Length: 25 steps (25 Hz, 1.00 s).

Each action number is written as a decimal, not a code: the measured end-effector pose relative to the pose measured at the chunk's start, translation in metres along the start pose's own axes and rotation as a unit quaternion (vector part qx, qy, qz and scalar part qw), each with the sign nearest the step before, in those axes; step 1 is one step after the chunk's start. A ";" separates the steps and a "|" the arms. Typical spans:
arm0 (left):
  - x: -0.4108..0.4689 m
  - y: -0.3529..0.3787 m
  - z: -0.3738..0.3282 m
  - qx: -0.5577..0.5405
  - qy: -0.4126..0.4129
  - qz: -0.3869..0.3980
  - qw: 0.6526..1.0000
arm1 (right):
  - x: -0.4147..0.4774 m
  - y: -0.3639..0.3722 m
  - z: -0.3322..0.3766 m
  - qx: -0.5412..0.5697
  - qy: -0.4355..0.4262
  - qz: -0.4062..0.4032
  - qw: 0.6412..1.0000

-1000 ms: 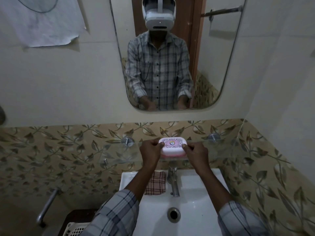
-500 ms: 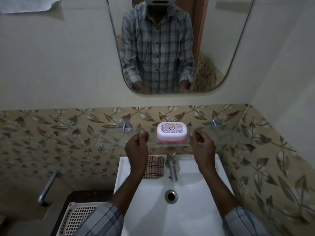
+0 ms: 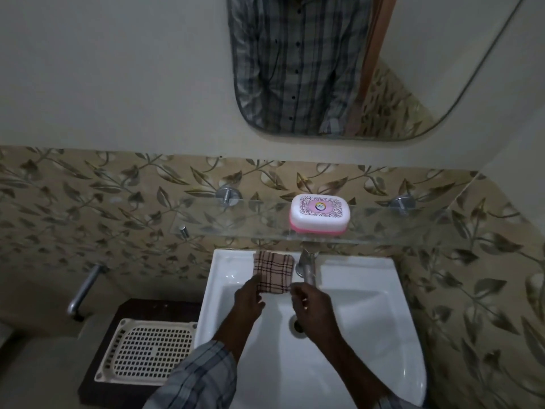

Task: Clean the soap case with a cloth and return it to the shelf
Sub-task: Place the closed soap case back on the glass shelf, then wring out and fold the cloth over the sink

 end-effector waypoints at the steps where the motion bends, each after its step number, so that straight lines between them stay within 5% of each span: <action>1: 0.007 0.006 -0.002 -0.008 -0.012 0.010 1.000 | -0.006 0.003 -0.006 -0.009 0.004 0.017 1.000; 6: 0.009 0.009 -0.008 0.011 -0.068 0.031 0.997 | -0.026 0.001 -0.026 -0.016 0.055 0.046 0.997; 12: -0.036 -0.005 -0.017 0.104 0.206 0.080 0.970 | 0.005 0.008 0.001 0.112 0.169 0.064 0.977; 19: -0.096 -0.020 -0.030 0.178 0.261 0.176 0.932 | 0.011 0.012 0.030 0.292 0.163 0.173 0.926; 23: -0.098 -0.038 -0.026 0.180 0.311 0.127 0.925 | 0.003 0.010 0.031 0.351 0.187 0.133 0.908; 25: -0.089 -0.049 -0.026 0.195 0.266 0.087 0.940 | 0.003 0.010 0.029 0.383 0.252 0.086 0.885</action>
Point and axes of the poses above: each hand's wrist, its own x-axis towards the middle knuckle, its own y-axis out of the palm, z = x × y, the point moved 3 cm from there along x, towards the middle knuckle, and after that the axes turned 12 degrees about -z, right-handed, at the moved point
